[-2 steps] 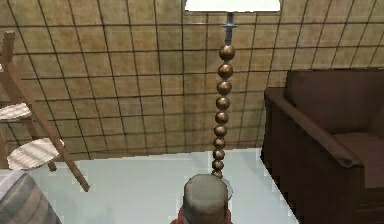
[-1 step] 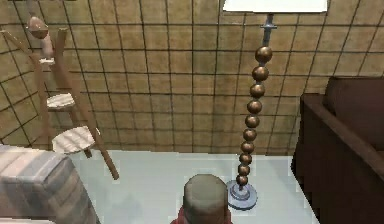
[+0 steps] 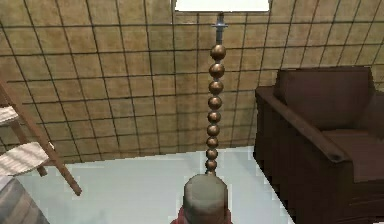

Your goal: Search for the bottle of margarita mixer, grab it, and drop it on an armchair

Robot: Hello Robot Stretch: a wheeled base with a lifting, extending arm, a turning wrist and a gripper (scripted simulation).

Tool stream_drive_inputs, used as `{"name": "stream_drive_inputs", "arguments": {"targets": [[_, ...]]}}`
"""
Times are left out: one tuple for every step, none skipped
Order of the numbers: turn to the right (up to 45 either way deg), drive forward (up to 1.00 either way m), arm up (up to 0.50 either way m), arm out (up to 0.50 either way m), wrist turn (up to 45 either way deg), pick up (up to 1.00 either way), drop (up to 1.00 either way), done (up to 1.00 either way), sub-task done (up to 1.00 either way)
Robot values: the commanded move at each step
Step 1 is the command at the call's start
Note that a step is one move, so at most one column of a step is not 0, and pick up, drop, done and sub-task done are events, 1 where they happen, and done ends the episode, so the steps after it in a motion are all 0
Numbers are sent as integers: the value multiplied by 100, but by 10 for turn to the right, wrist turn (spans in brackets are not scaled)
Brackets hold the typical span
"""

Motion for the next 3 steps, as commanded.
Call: {"name": "stream_drive_inputs", "arguments": {"targets": [[-450,0,0,0,0,0,0,0,0],[-450,0,0,0,0,0,0,0,0],[-180,0,0,0,0,0,0,0,0]]}}
